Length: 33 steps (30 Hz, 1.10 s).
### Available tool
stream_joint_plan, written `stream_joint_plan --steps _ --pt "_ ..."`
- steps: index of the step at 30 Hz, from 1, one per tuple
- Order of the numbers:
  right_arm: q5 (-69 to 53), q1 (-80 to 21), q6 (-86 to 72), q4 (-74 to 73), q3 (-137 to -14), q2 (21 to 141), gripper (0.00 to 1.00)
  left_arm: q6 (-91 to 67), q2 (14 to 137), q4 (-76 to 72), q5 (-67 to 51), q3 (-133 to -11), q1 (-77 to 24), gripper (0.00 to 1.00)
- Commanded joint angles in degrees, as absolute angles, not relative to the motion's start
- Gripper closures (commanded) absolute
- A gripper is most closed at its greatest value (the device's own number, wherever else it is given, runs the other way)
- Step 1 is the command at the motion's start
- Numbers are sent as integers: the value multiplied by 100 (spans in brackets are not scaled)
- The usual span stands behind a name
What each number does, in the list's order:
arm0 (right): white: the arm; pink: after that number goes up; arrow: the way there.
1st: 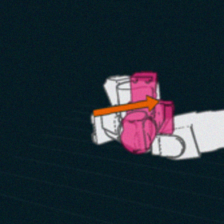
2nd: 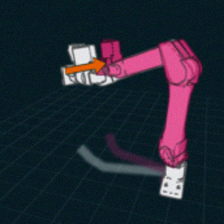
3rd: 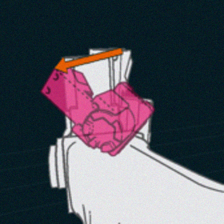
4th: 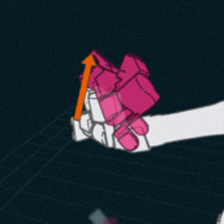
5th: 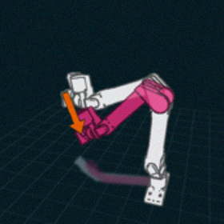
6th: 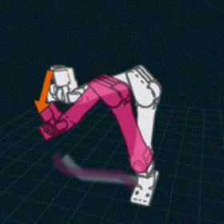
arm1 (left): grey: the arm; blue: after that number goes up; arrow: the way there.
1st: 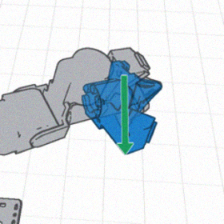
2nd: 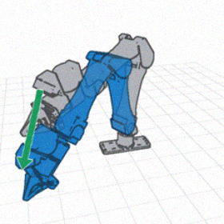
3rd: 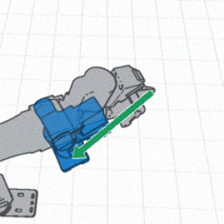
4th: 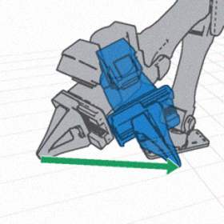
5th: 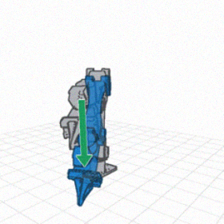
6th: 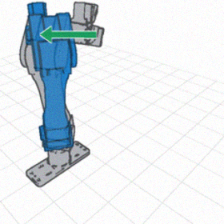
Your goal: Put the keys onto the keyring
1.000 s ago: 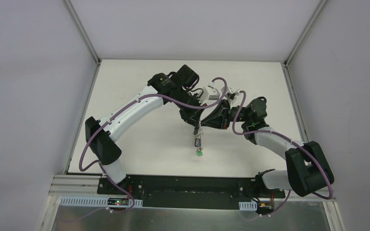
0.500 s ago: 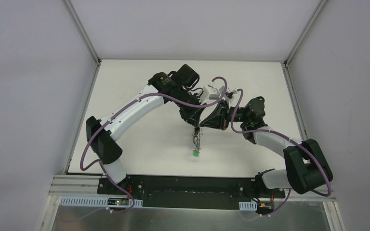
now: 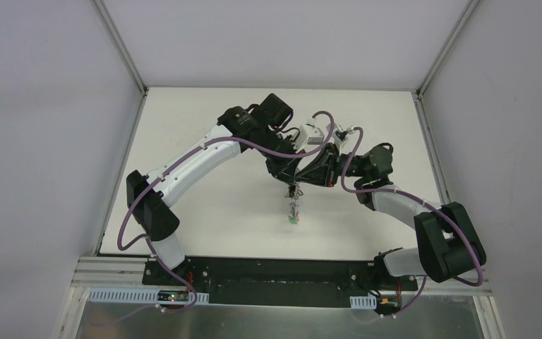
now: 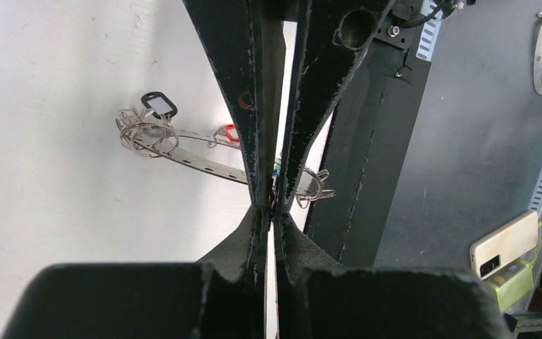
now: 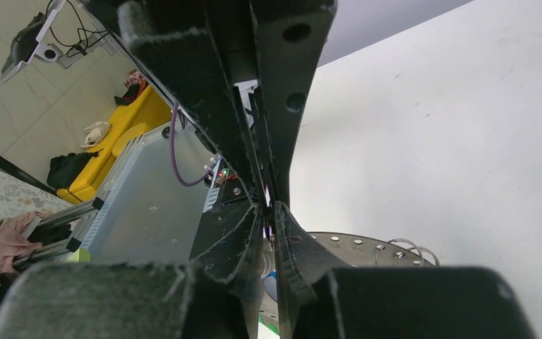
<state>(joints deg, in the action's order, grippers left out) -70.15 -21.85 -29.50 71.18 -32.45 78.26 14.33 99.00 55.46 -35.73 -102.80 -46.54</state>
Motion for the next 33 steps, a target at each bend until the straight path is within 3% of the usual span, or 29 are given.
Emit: stream_joint_plan --steps 1,6,20,30,33 --pt "-6863 -2193 -3085 7743 -3383 7806 87 1409 9809 5458 -3790 -10255 -4707 100" --pt "-6882 -2194 -3037 7658 -3390 7814 91 1416 9809 5464 -3802 -10265 -4711 100" --pt "-6987 -2192 -2497 6953 -3410 7717 86 1416 9726 5432 -3787 -10189 -4687 100" --pt "-7029 -2195 -2474 6917 -3428 7717 100 1396 9720 5417 -3801 -10187 -4683 100" --pt "-7052 -2182 -2463 6908 -3439 7702 100 1331 9700 5326 -3852 -10151 -4642 100"
